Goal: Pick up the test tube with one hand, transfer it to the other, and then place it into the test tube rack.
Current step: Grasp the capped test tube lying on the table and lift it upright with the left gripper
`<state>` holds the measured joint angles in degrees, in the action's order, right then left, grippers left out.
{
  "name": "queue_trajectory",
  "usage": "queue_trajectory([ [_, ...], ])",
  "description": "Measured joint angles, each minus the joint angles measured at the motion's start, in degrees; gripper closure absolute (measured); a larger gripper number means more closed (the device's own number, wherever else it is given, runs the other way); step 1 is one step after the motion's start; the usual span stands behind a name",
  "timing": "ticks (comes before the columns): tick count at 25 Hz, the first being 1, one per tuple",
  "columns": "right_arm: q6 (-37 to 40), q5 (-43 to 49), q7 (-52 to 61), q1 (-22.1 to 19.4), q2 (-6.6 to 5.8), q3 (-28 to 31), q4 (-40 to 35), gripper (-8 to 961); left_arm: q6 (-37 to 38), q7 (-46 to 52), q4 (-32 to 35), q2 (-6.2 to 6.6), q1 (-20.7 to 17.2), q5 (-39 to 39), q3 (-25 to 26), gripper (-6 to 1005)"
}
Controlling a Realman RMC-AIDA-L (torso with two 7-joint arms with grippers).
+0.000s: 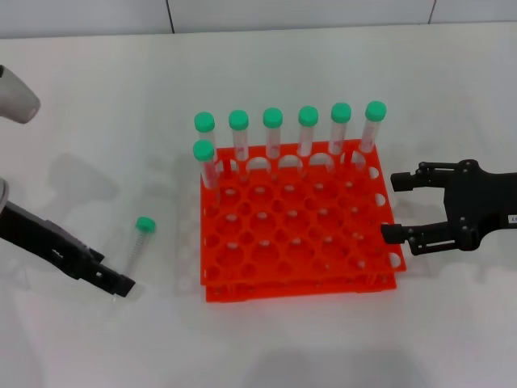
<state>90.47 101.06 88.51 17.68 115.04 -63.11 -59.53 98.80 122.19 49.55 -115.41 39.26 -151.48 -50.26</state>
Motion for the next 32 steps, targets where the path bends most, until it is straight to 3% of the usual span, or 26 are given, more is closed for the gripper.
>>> queue_trajectory([
  [15,-0.27,-0.88,-2.00,-0.03,0.00,0.00,1.73,113,0.99,3.94,-0.59,0.26,3.84,-4.38,-2.64,111],
  [27,-0.29,-0.99,-2.64,-0.02,0.00,0.00,2.32,117,0.35,4.13,-0.77,-1.24,4.97,-4.31,-3.77,117],
  [32,-0.29,-1.39,-2.67,-0.06,0.00,0.00,2.32,118,0.18,3.92,-1.42,-1.31,4.97,-4.44,-3.80,121],
])
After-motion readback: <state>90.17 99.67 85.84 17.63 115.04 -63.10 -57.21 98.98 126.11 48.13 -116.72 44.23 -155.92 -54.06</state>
